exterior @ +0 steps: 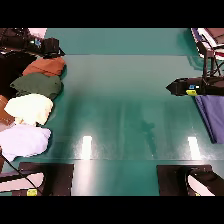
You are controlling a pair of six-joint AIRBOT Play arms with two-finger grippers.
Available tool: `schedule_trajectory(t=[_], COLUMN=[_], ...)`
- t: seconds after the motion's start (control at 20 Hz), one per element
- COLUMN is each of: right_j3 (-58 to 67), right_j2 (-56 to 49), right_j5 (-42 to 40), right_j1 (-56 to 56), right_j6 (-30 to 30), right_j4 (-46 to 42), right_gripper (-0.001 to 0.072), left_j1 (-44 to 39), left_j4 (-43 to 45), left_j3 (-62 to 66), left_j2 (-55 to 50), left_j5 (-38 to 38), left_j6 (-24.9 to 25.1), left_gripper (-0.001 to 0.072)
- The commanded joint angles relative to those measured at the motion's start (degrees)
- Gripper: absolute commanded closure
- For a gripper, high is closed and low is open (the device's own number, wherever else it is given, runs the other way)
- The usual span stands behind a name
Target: Fold the shirts.
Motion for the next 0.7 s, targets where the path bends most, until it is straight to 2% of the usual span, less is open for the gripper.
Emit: schedule_trajectory(t=[0.0,0.65], right_j3=[0.07,0.07], right_j2=[0.00,0.02], right_j5=[0.00,0.00], right_j1=[0.04,0.04], right_j6=[0.04,0.04], right_j4=[0.02,0.02], right_gripper=[0.0694,0.0694], left_j1=[0.00,0.00], left_j4=[0.00,-0.33], left_j3=[0.00,0.00], left_j2=[0.04,0.04], left_j5=[0.02,0.68], left_j6=[0.00,-0.11], left_gripper=[0.0684,0.0684])
